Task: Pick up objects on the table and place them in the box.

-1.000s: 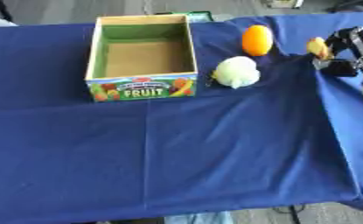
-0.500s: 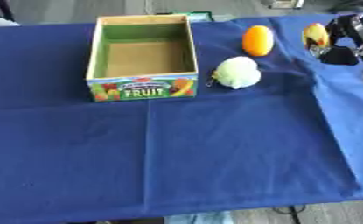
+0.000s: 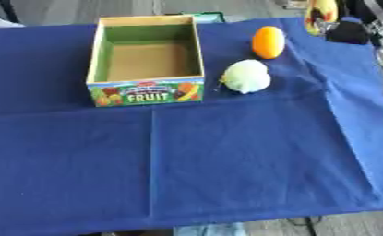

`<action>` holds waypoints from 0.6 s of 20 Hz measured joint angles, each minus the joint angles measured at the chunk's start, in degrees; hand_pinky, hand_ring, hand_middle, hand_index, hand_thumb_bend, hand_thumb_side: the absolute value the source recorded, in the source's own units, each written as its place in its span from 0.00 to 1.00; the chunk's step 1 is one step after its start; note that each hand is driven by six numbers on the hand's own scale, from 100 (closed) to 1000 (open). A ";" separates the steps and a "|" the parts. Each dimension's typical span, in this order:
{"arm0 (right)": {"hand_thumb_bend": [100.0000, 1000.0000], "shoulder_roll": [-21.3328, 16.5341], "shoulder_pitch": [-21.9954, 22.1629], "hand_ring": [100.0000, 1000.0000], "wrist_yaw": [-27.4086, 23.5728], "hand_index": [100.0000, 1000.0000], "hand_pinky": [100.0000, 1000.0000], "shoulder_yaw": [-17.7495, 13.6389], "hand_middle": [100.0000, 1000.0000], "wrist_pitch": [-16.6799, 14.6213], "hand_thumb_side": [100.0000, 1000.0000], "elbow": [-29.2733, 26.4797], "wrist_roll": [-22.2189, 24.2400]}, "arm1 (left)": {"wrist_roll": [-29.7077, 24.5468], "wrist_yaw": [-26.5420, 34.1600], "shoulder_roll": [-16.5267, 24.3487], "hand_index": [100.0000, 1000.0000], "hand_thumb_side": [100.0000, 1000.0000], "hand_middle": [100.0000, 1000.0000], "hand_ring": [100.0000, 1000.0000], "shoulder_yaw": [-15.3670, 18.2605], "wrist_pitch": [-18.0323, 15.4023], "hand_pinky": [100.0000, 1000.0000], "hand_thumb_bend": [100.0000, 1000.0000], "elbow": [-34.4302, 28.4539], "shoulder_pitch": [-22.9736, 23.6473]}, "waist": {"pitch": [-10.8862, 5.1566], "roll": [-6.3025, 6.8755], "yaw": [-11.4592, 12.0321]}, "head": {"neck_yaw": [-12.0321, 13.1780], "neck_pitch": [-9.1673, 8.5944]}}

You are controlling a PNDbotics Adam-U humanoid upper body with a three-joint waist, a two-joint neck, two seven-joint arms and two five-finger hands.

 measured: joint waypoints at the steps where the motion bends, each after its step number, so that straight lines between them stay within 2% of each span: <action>1: 0.00 0.50 -1.18 0.38 0.00 0.31 0.60 0.50 0.19 -0.03 0.10 -0.02 0.39 | -0.01 0.00 0.00 0.63 0.61 0.55 0.42 0.00 0.00 0.70 0.00 0.00 0.00 | -0.01 0.03 0.03 | -0.08 0.00; 6: 0.00 4.16 -7.30 0.39 1.22 0.32 0.60 3.32 0.19 -0.78 0.09 0.66 2.15 | -0.08 0.04 0.00 0.63 0.61 0.55 0.42 -0.03 0.02 0.70 0.00 0.01 0.00 | -0.25 0.16 0.60 | -0.56 0.00; 12: 0.00 10.76 -14.14 0.39 6.49 0.33 0.60 5.68 0.20 -2.73 0.08 6.28 3.50 | -0.28 0.17 0.00 0.63 0.61 0.55 0.42 -0.40 0.04 0.70 0.00 0.29 0.00 | -0.39 0.55 1.62 | -1.12 0.00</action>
